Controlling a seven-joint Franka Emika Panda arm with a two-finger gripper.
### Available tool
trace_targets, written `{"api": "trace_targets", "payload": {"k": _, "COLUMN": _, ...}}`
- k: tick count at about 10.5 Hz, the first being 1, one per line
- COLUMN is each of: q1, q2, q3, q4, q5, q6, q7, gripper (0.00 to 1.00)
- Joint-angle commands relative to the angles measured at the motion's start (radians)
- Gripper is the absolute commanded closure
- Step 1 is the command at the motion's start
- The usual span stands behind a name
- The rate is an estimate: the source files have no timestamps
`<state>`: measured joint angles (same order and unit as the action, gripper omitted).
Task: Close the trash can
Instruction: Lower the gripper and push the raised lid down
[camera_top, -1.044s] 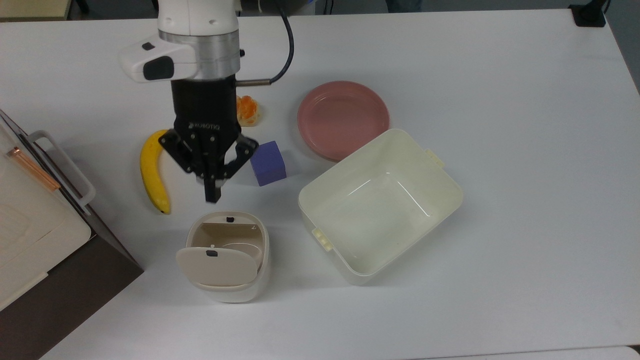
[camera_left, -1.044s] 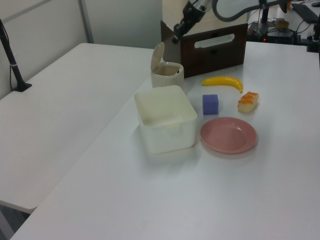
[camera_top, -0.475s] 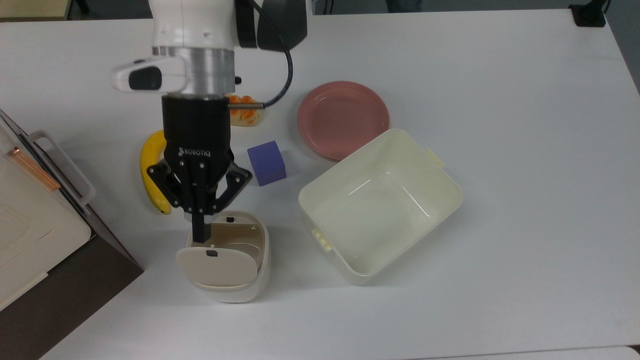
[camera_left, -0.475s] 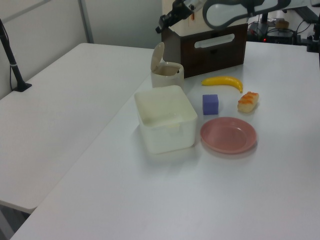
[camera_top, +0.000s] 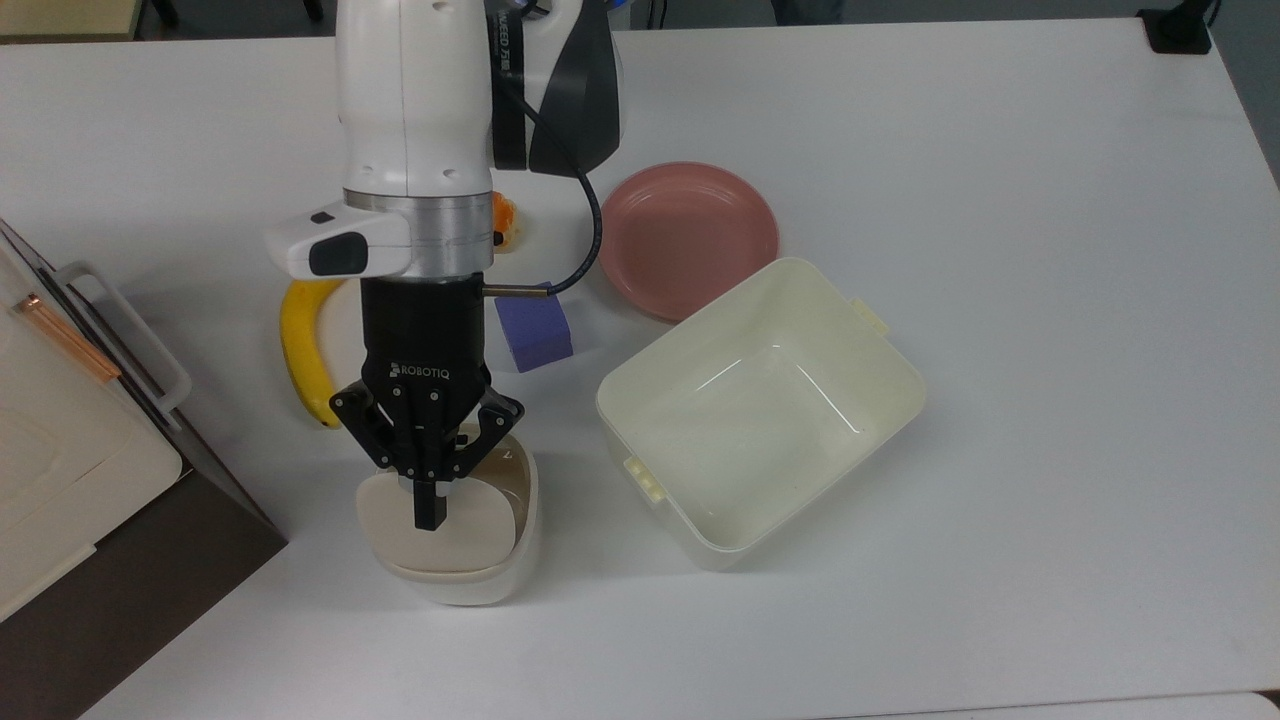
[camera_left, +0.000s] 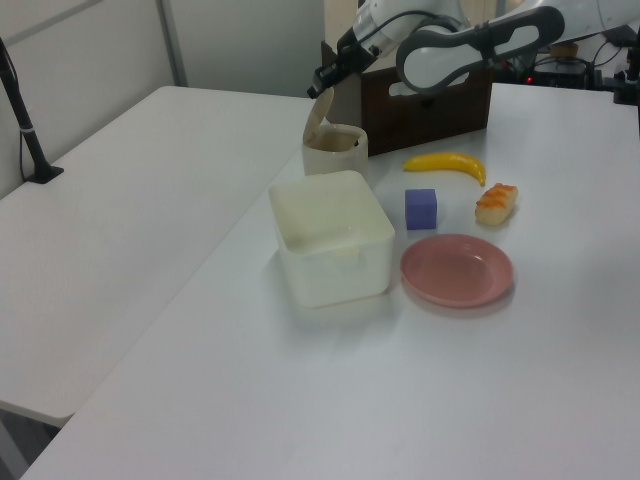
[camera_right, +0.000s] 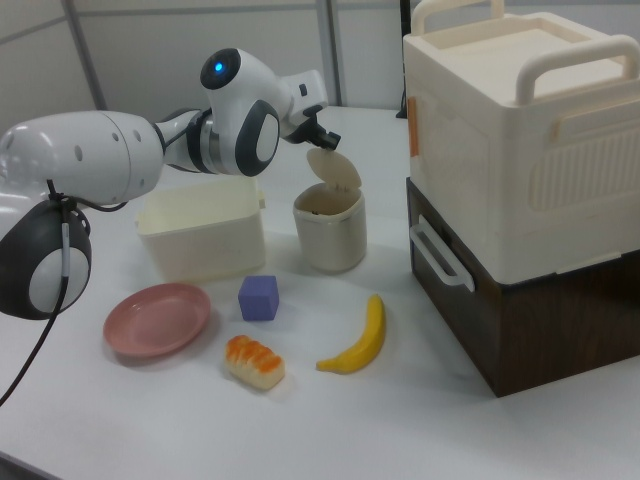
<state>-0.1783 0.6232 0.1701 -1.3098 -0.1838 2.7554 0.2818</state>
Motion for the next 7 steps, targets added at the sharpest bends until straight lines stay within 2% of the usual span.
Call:
{"api": "trace_targets", "payload": {"k": 1, "q1": 0.01, "q2": 0.006, "q3": -0.007, "q4": 0.021, "q5": -0.025, "q6": 0.009, "q7": 0.031, "gripper": 1.0}}
{"api": "trace_targets", "payload": {"k": 7, "q1": 0.008, "q2": -0.014, "q3": -0.009, "q4": -0.022, "q5": -0.065, "q6": 0.007, "q7": 0.031, "gripper": 1.0}}
